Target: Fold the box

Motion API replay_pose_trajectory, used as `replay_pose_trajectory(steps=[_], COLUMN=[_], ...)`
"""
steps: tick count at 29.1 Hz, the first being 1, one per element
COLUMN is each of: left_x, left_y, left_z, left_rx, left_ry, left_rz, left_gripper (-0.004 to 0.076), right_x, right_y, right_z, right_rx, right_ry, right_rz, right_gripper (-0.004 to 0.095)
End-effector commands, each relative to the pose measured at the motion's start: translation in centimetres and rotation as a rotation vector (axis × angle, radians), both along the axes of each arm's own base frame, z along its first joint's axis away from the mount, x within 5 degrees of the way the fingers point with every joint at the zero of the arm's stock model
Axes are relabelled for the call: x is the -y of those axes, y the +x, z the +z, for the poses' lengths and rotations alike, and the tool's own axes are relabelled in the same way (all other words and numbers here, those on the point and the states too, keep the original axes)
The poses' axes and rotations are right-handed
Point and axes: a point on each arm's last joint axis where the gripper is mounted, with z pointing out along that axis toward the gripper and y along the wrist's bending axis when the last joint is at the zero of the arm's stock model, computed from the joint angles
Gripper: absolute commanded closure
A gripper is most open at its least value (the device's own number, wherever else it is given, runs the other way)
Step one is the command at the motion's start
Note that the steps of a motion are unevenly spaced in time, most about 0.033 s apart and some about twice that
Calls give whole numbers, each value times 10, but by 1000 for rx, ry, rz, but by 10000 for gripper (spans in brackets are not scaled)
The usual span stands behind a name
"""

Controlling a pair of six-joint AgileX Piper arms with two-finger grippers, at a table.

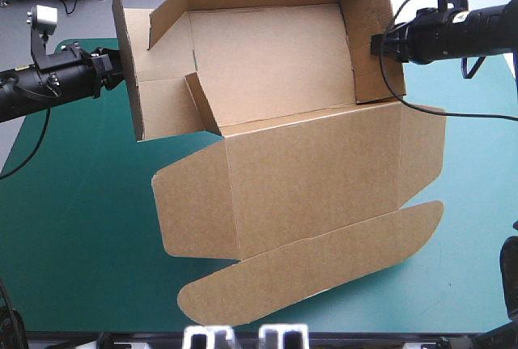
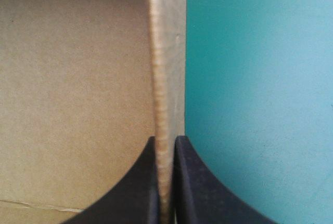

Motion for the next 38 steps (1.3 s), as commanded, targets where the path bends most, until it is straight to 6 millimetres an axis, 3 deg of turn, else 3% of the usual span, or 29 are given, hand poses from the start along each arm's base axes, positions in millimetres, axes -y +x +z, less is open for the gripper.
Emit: replay_pose_trajectory(steps=[1,12,24,31,38], left_x=[10,15,15,15,14], left_y=[-24,-42,-45,-44,-43], left_z=[23,34,34,33,30], left_rx=[61,87,75,78,92], left_ry=[-50,-56,-44,-26,20], left_rz=[-76,-75,-67,-66,-54], left_gripper=[734,734,734,734,734], right_x=[-1,-13,-31,-51,-55], right_y=[-16,-13,-7,-1,6], right_z=[30,34,32,29,22], right_rx=[129,196,216,239,216], right_ry=[67,83,100,116,126], right_rz=[-18,-18,1,28,33], right_gripper=[924,924,924,924,924])
